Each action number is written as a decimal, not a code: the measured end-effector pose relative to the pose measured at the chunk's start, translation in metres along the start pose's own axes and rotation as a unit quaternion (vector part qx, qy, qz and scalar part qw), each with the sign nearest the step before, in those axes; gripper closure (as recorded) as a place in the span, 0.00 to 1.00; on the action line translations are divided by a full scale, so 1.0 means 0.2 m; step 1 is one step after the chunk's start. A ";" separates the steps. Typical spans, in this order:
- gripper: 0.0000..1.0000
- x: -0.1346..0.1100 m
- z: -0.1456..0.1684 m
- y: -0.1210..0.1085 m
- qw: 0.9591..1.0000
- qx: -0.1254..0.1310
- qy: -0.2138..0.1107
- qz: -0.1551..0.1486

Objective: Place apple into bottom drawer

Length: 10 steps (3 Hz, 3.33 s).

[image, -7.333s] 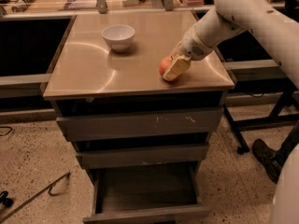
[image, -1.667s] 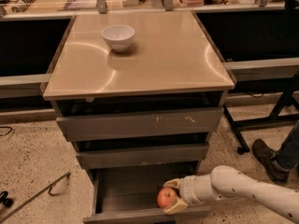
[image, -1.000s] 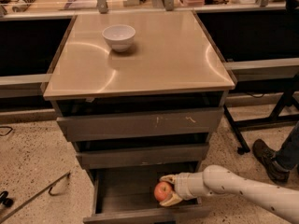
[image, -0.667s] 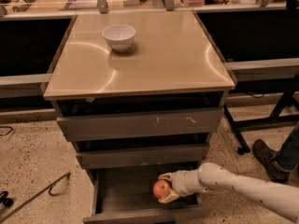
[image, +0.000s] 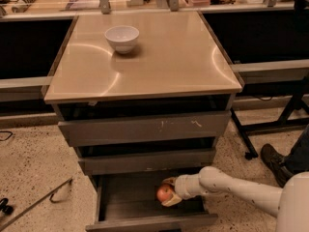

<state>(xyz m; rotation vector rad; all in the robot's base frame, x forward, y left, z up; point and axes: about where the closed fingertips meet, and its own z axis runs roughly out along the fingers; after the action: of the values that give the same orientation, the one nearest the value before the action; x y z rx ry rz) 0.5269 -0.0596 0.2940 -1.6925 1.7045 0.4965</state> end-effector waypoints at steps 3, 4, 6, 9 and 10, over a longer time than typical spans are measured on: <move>1.00 0.27 0.34 -0.14 1.000 -0.015 0.002 0.022; 1.00 0.33 0.35 -0.11 1.000 -0.016 0.009 0.020; 1.00 0.52 0.43 -0.06 1.000 -0.019 0.018 0.015; 0.57 0.60 0.48 -0.06 0.999 -0.022 0.019 0.017; 0.34 0.60 0.48 -0.06 0.999 -0.022 0.019 0.017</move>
Offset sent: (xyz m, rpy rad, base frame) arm 0.0564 0.0050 -0.0885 0.0092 0.0544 -0.0175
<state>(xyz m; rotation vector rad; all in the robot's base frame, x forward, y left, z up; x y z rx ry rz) 0.5648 -0.0810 0.1473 -1.7179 1.7639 0.5240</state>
